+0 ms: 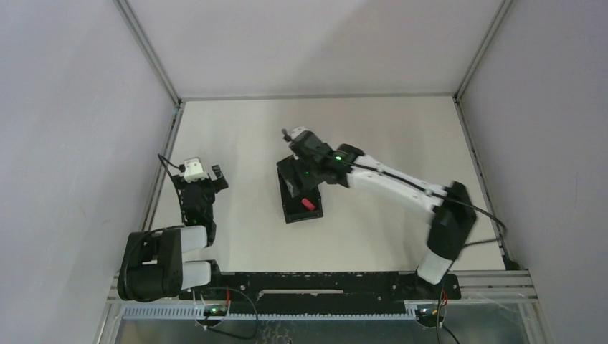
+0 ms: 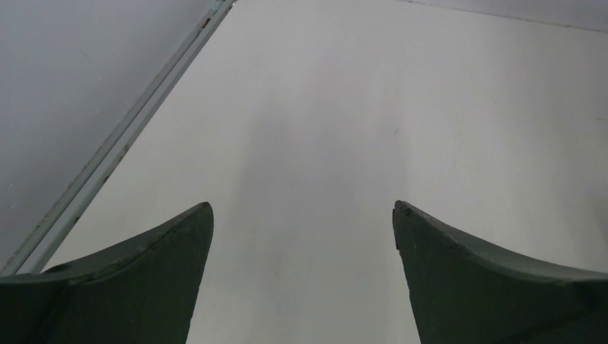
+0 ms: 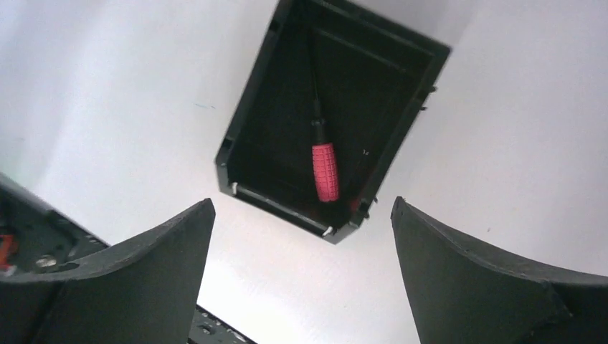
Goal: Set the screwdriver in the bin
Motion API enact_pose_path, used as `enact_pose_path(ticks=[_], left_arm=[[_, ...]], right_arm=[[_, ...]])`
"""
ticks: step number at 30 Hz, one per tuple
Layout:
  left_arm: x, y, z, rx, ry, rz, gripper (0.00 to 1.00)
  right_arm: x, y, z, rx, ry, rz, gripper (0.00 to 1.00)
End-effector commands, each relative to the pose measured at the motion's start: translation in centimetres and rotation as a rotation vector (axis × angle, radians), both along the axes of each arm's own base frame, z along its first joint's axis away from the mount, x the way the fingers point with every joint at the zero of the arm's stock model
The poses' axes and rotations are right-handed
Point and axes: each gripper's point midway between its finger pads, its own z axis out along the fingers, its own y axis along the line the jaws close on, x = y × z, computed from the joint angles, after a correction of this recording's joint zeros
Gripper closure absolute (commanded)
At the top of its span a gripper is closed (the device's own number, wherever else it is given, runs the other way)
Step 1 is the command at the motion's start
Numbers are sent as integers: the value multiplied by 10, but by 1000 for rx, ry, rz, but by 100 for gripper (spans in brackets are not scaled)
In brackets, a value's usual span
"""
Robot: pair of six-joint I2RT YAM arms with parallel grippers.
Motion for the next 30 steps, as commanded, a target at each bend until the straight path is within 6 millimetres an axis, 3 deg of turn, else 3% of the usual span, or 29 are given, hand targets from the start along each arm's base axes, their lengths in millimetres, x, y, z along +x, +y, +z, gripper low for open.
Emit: enact_pose_path(ticks=[1,6,9,13,17,22,30], left_arm=[[11,1,30,22,-88,4,0],[11,2,31,22,-89,5,0],[11,2,30,22,-88,5,0],[11,1,30,22,-88,5,0],[11,2,31,22,-89,5,0],[11,2,30,22,-88,6,0],[11,2,31,22,-90,6,0]], right_arm=[[6,-1,85,302,-222,-25,0],[17,-72,108,394,-366,-224,0],[19,-124,101,446,-398,-359,0],[21,-190,71,470,-419,-548,0],[12,-242,33,478,-423,-738,0],[-3,-270,-5,465,-416,-834,0],[-4,-275,-31,458,-410,-854,0]])
